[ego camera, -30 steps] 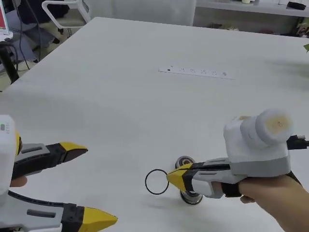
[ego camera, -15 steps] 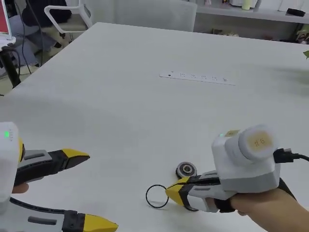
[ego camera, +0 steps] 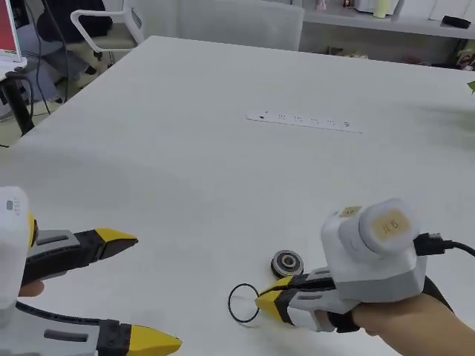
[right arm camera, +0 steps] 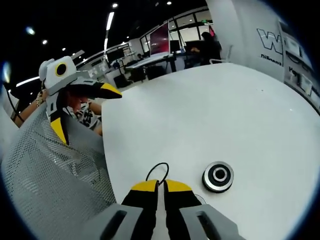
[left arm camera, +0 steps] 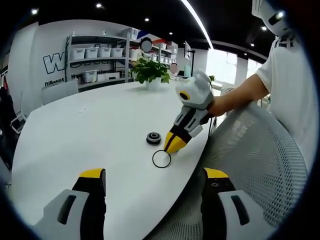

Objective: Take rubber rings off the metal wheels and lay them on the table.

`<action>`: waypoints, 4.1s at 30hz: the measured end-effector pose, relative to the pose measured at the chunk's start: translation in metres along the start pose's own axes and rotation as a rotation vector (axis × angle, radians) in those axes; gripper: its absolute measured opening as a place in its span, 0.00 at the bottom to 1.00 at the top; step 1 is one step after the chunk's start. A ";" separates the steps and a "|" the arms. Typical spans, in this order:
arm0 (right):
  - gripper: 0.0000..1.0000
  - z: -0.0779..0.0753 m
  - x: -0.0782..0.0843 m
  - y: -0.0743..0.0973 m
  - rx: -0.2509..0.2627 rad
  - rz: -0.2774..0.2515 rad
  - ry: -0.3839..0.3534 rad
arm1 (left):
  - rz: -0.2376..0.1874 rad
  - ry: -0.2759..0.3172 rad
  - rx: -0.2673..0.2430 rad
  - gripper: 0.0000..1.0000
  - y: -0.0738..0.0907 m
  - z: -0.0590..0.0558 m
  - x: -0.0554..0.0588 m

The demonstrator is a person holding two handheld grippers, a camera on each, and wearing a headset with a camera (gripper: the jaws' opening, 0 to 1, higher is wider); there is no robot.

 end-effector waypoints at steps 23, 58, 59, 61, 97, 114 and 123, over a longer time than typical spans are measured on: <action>0.14 0.005 0.000 -0.003 0.024 0.059 0.145 | 0.005 0.006 -0.013 0.73 0.001 0.001 0.002; 0.15 -0.039 -0.015 0.066 0.098 -0.166 0.044 | -0.050 0.033 0.017 0.72 0.001 -0.002 -0.002; 0.14 -0.042 -0.013 0.066 0.103 -0.161 0.044 | -0.055 0.037 0.019 0.72 0.001 -0.002 -0.002; 0.14 -0.046 -0.010 0.066 0.110 -0.145 0.049 | -0.067 0.046 0.025 0.72 0.001 -0.002 -0.003; 0.19 -0.041 0.026 0.040 -0.014 0.151 0.174 | -0.111 -0.338 0.310 0.78 -0.042 -0.010 -0.095; 0.17 -0.042 0.026 0.037 -0.009 0.146 0.179 | -0.074 -0.302 0.316 0.62 -0.130 -0.010 -0.071; 0.17 -0.040 0.026 0.035 -0.015 0.152 0.186 | -0.045 -0.275 0.319 0.48 -0.156 -0.013 -0.056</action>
Point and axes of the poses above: the centre of the closed fingertips' face, and the gripper's own axes: y roughly backward along the fingers, z roughly to its left, x roughly out of its underside, the point moved 10 cm from there along y, roughly backward along the fingers, and after that the axes turned 9 degrees about -y, right-handed, at the moved point
